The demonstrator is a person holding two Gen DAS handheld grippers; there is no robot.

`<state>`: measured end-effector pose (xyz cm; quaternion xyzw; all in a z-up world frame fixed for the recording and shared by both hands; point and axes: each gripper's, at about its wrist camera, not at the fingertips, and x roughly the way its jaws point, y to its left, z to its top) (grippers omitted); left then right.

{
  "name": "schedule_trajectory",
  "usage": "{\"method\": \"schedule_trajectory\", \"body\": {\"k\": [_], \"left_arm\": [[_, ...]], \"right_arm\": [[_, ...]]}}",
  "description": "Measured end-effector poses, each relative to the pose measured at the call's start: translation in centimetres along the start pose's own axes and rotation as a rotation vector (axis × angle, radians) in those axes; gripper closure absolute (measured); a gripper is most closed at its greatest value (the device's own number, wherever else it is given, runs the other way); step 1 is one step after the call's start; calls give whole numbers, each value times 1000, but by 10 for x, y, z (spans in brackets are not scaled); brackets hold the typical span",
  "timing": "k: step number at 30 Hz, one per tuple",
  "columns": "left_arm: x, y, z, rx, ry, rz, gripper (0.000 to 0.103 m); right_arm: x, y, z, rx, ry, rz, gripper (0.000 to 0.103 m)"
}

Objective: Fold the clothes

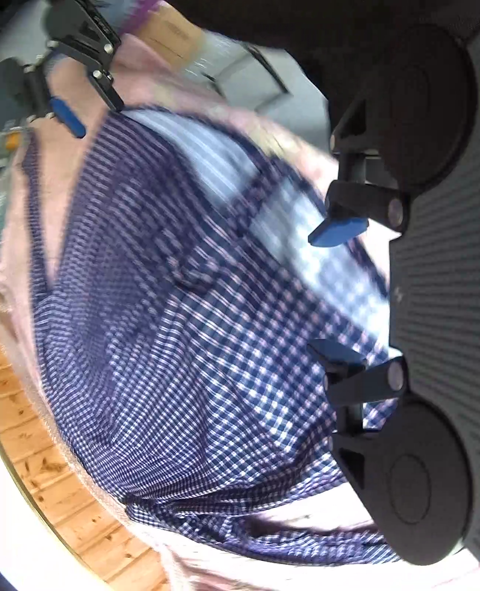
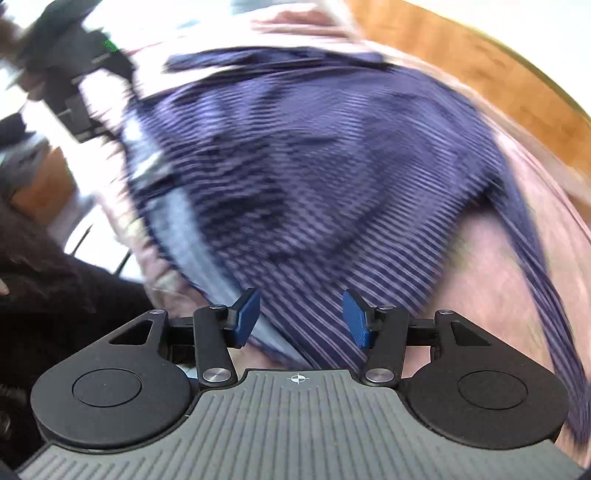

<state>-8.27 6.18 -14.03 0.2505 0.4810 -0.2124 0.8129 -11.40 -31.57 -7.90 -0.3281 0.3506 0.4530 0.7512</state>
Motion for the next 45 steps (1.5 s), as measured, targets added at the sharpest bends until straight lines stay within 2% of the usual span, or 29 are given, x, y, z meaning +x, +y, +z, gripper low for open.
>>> {"method": "schedule_trajectory", "body": {"k": [3,5,6,7,8,10,13,15,18,21,22,23,24,25,27,28,30,32,34,36,37,38,39,42,43,44,45], "left_arm": [[18,6,-1,13,9,-33,60],[18,12,-6,-20,5,-61,91],[15,16,-7,-44,0,-76,99],[13,21,-8,-68,-5,-91,101],[11,25,-8,-92,-10,-106,102],[3,31,-11,-127,-20,-130,102],[-13,30,-24,-157,-9,-177,102],[-10,28,-35,-160,37,-141,101],[-9,35,-48,-222,75,-124,97],[-37,63,-52,-345,6,-112,82],[-47,80,-52,-401,-28,-91,75],[-57,98,-51,-458,-62,-68,65],[-63,120,-49,-516,-92,-43,60],[-66,144,-45,-566,-117,-16,52],[-56,194,-31,-613,-129,44,42],[-46,220,-23,-624,-118,81,37],[-13,262,-14,-624,-58,130,37],[21,304,-6,-620,7,177,33],[45,332,-14,-644,76,227,33],[55,348,-26,-702,84,234,33],[54,352,-33,-734,64,203,31],[56,351,-39,-750,59,176,24],[59,349,-45,-761,58,152,21],[65,335,-53,-748,51,151,16],[63,331,-53,-739,34,158,26],[59,332,-52,-743,15,157,66],[54,339,-52,-785,8,134,90]], "right_arm": [[25,16,12,-94,4,55,55],[35,28,20,-107,17,75,66],[40,27,23,-95,33,76,72],[43,25,24,-72,51,75,96],[45,22,24,-51,61,75,103],[40,17,20,-13,55,87,103],[28,19,15,-2,81,171,103],[22,17,11,11,94,208,103],[13,11,7,45,107,249,103],[2,0,3,90,106,282,100],[-10,-16,7,136,68,272,93],[-22,-33,10,182,29,263,78],[-31,-52,13,230,-5,245,68],[-35,-75,18,284,-32,212,57],[-34,-126,29,376,-55,116,56],[-28,-153,35,416,-43,38,56],[-10,-207,50,509,-6,-110,56],[10,-259,65,605,26,-222,56],[25,-285,88,639,45,-270,56],[37,-301,115,644,50,-297,55],[44,-306,129,639,47,-299,52],[50,-300,143,617,33,-272,48],[57,-293,157,591,22,-239,45],[89,-264,200,500,2,-129,41],[102,-256,212,470,2,-100,41],[117,-246,225,443,8,-71,41],[132,-238,238,415,11,-45,41]]}}
